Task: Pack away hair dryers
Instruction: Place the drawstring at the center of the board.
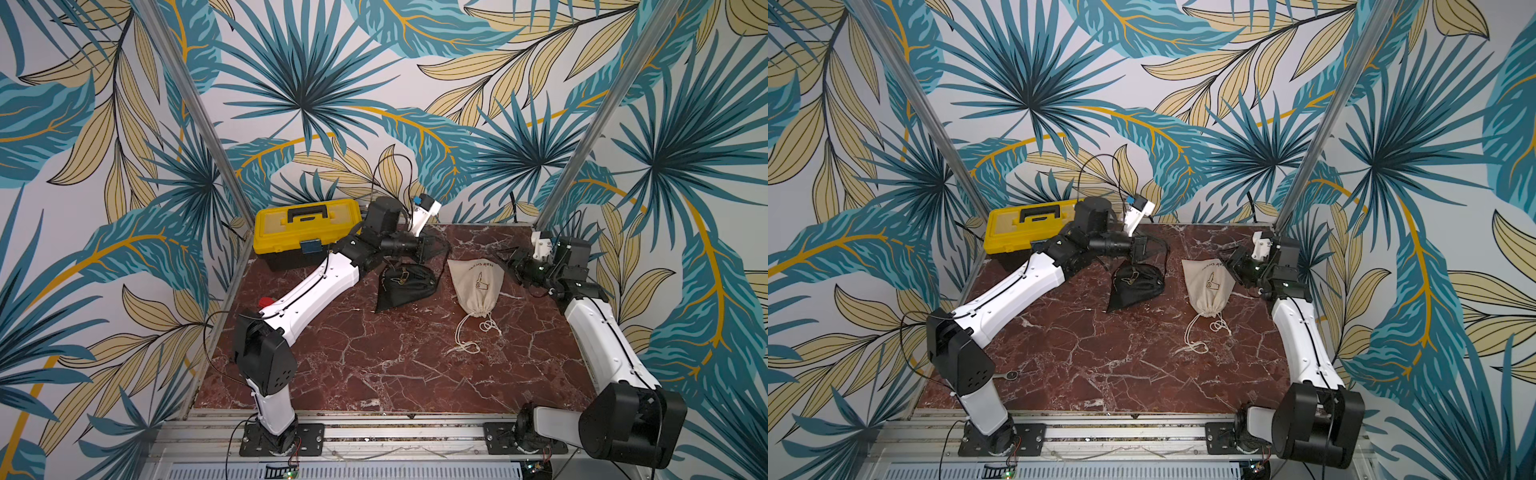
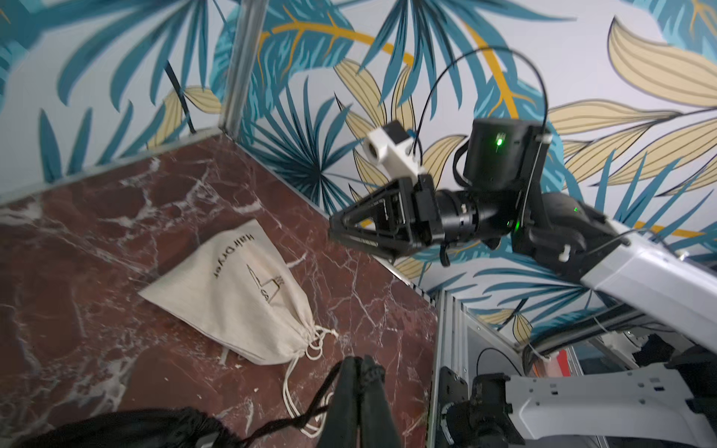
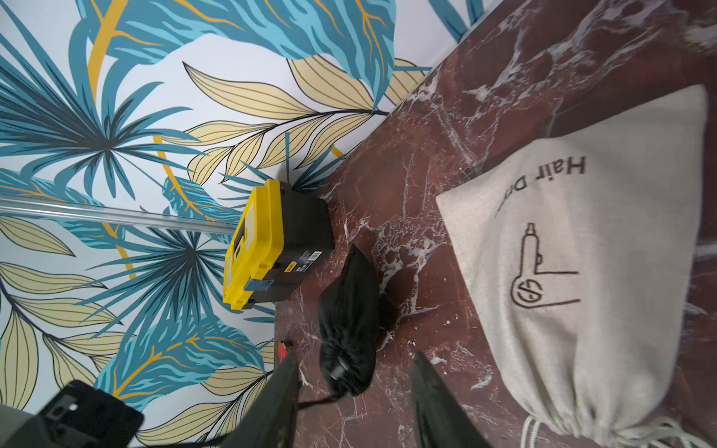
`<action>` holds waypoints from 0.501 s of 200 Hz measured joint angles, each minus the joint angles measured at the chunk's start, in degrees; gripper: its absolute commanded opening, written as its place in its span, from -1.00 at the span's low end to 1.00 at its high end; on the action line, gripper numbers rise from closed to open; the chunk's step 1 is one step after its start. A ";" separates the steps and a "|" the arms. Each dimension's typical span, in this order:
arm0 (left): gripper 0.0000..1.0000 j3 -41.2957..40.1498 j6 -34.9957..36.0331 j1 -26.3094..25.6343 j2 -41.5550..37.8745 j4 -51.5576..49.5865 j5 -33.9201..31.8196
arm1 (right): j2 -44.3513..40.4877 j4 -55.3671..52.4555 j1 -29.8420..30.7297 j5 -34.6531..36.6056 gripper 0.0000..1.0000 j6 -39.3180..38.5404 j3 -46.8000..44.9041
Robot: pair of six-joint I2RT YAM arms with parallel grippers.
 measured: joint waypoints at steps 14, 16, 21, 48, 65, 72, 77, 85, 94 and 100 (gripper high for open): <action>-1.00 -4.76 0.17 -0.94 -0.66 -0.31 -0.26 | -0.24 -0.46 -2.12 0.02 -0.06 -0.70 -0.81; -1.00 -5.49 0.20 -1.07 -0.87 -0.35 -0.35 | -0.24 -0.55 -2.36 0.04 -0.06 -0.83 -0.90; -1.00 -7.17 0.22 -1.20 -1.29 -0.48 -0.57 | -0.24 -0.76 -2.82 0.07 -0.06 -1.05 -1.09; -1.00 -14.53 0.11 -2.03 -4.46 -1.11 -1.66 | -0.13 -2.10 -3.50 1.11 -0.05 -3.21 -1.51; -1.00 -17.20 0.07 -2.47 -6.54 -1.20 -2.12 | 0.22 -2.45 -3.50 1.92 -0.05 -4.57 -1.51; -1.00 -17.94 0.07 -2.64 -7.17 -1.03 -2.38 | 0.42 -2.60 -3.50 2.23 -0.05 -5.16 -1.51; -1.00 -18.47 0.07 -2.71 -7.56 -0.94 -2.54 | 0.61 -2.86 -3.50 2.54 -0.05 -5.64 -1.51; -1.00 -19.30 0.07 -2.86 -8.09 -0.72 -2.75 | 0.81 -3.30 -3.50 2.93 -0.05 -6.19 -1.51; -1.00 -20.02 0.07 -3.02 -8.44 -0.61 -2.95 | 0.94 -3.89 -3.50 3.48 -0.05 -6.97 -1.51; -1.00 -20.46 0.04 -3.10 -8.48 -0.57 -2.97 | 0.94 -4.20 -3.50 3.87 -0.04 -7.39 -1.53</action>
